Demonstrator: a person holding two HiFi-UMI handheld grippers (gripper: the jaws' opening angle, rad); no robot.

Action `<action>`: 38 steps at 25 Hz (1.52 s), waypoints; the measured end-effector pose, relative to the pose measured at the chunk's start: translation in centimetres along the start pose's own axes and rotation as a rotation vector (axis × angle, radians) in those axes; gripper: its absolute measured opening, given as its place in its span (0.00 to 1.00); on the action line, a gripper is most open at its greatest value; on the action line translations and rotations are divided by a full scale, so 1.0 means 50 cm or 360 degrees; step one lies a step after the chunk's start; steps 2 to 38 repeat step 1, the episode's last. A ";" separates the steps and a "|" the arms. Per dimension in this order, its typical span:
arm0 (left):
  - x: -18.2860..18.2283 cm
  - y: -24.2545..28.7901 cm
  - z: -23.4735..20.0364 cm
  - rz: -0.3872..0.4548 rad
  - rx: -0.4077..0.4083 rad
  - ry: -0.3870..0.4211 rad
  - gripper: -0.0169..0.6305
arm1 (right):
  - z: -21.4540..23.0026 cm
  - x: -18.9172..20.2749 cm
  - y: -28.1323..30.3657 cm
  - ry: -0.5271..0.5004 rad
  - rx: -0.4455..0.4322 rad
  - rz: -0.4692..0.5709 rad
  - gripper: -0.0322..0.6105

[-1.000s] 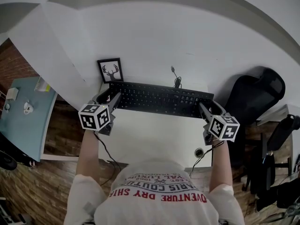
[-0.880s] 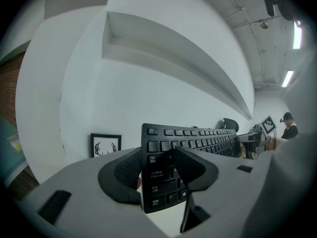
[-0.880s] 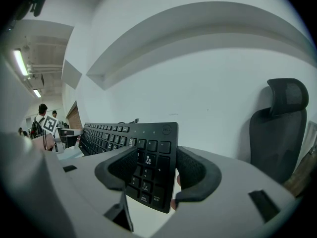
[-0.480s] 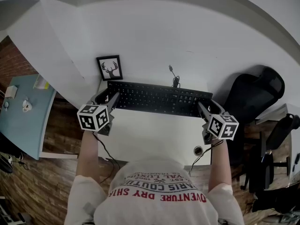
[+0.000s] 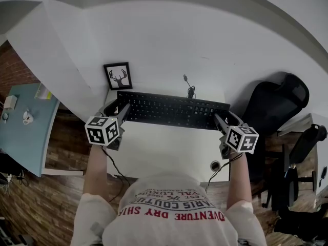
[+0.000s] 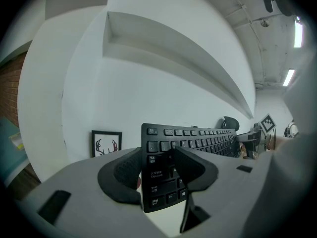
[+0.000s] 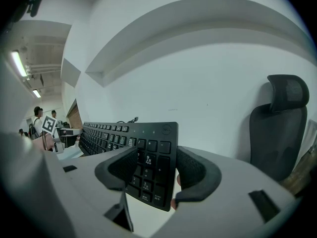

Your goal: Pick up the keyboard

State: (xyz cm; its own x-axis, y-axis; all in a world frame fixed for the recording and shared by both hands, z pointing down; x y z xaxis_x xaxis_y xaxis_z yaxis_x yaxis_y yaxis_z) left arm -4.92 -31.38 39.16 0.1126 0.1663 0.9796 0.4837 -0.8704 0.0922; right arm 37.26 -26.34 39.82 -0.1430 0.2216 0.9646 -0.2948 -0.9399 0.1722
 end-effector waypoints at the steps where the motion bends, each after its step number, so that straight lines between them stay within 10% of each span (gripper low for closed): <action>1: -0.001 0.001 0.000 -0.0001 0.0001 0.0002 0.35 | 0.000 0.000 0.001 0.0003 0.0000 -0.0003 0.46; 38: -0.001 0.001 0.000 -0.0001 0.0001 0.0002 0.35 | 0.000 0.000 0.001 0.0003 0.0000 -0.0003 0.46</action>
Point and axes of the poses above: the fingertips, and each gripper's own axes: y forward along the fingers, z to its right, x out of its underside, the point moved 5 cm from there along -y, backward along the fingers, and after that the axes turned 13 degrees about z, right-handed, at the moved point
